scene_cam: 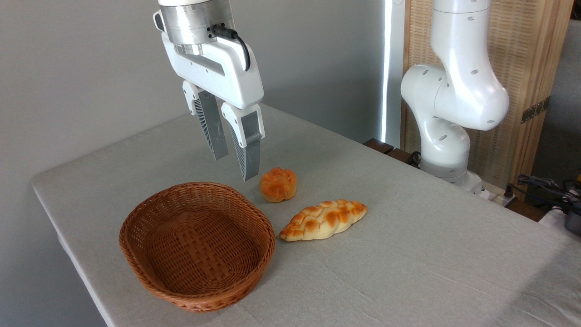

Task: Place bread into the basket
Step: 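Move the open gripper down toward the croissant-shaped bread roll, then close the gripper on the middle of the croissant roll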

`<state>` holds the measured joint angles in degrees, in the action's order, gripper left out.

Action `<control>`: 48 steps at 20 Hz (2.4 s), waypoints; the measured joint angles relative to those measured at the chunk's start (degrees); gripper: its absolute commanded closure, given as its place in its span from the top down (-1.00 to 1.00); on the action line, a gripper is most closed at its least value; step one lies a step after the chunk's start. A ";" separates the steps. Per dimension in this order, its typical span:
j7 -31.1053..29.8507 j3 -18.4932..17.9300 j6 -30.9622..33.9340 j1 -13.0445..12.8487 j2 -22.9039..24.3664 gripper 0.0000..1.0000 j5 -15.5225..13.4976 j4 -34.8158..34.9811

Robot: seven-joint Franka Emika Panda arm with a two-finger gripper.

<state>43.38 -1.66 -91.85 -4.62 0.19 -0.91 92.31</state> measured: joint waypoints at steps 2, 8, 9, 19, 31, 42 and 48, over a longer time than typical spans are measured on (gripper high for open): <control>0.00 -0.12 0.00 0.05 -0.01 1.00 0.00 0.03; 0.00 -0.51 0.00 0.11 -0.10 1.00 0.00 0.33; 0.00 -0.51 0.00 0.11 -0.10 1.00 0.00 0.43; 5.79 -0.43 -8.50 0.03 7.75 1.00 0.00 17.58; 14.98 -2.17 -17.25 -0.70 17.85 1.00 0.55 41.49; 15.04 -2.71 -18.99 -2.82 17.53 0.16 4.28 46.50; 15.04 -2.72 -19.76 -2.86 16.50 -0.34 4.32 46.90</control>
<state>58.42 -4.38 -111.61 -7.48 16.69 3.41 139.22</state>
